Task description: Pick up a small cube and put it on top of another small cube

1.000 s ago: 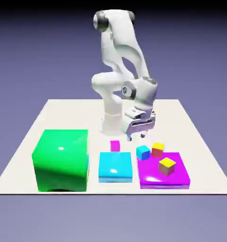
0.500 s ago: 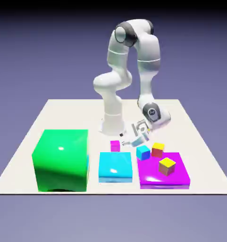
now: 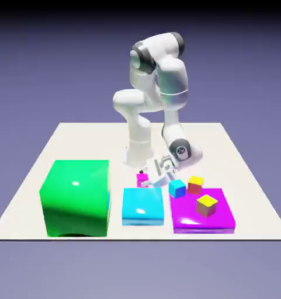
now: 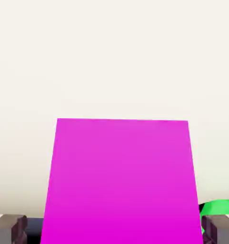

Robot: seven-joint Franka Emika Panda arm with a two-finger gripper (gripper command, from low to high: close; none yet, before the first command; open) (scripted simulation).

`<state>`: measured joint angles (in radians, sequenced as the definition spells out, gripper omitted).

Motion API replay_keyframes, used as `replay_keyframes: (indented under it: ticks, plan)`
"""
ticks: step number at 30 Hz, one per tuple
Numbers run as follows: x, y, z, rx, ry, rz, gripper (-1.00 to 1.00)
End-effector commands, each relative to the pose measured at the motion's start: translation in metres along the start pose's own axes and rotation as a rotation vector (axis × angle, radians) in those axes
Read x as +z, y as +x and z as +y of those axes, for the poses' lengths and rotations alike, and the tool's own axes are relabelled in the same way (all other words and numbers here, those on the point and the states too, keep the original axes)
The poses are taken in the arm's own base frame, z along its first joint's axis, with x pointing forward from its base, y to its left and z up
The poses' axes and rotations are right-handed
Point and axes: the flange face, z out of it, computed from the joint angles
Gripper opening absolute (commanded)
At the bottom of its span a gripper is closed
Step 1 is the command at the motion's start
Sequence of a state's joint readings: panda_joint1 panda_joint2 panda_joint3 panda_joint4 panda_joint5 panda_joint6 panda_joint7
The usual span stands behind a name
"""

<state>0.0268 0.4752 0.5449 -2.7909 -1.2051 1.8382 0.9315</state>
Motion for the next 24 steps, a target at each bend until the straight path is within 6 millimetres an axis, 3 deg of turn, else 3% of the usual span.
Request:
replay_keyframes:
  ticks: [1,4,5,14,24]
  plan:
    - [0.001,0.001,0.000,0.004,0.005,0.006,0.00]
    - [0.003,0.003,-0.001,0.014,0.017,0.021,0.00]
    - [0.003,0.003,-0.001,0.014,0.017,0.021,-1.00]
    - [-0.009,-0.004,0.003,-0.008,-0.016,-0.020,-1.00]
    - [-0.042,-0.009,0.011,0.008,-0.001,-0.001,-1.00]
